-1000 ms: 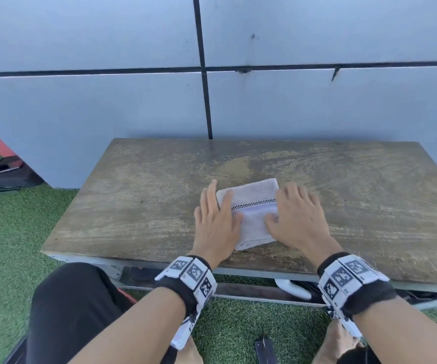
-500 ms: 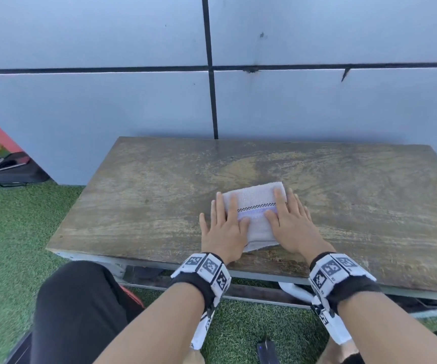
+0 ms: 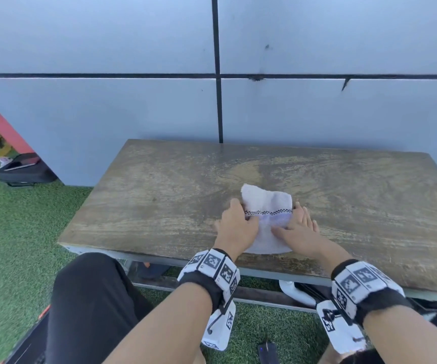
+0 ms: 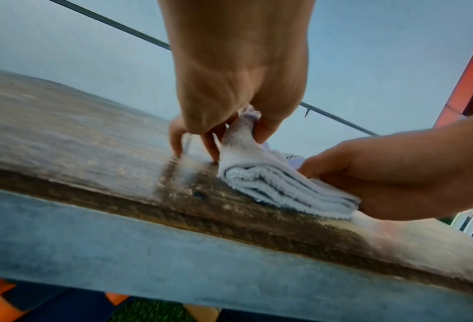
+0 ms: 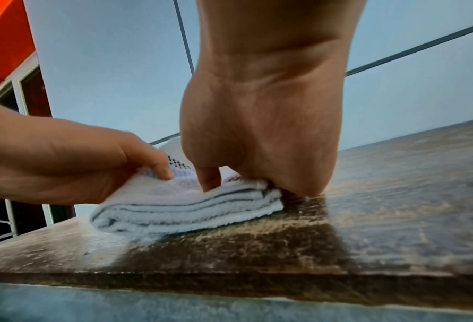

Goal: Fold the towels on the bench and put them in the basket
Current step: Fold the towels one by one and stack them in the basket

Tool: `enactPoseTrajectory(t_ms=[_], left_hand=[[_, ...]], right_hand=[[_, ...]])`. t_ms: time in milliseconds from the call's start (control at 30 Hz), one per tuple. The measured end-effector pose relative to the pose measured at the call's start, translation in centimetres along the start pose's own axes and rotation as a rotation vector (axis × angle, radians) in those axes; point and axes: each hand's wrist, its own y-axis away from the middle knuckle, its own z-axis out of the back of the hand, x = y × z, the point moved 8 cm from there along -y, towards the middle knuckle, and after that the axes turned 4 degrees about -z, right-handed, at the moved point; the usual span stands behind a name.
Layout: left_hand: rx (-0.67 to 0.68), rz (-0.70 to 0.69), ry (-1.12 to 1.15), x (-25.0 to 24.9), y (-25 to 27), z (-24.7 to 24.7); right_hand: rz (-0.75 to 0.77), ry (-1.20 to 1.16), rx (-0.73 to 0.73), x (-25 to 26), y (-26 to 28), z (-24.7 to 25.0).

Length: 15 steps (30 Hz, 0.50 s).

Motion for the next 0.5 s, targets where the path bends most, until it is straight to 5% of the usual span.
enactPoseTrajectory(t_ms=[233, 500], left_hand=[[-0.088, -0.264, 0.254, -4.9, 3.0, 7.4], [-0.464, -0.229, 0.350, -3.1, 8.8, 24.9]], right_hand=[[0.081, -0.657, -0.094, 3.8, 3.3, 3.6], [0.545, -0.540, -0.080, 23.1, 10.0, 6.2]])
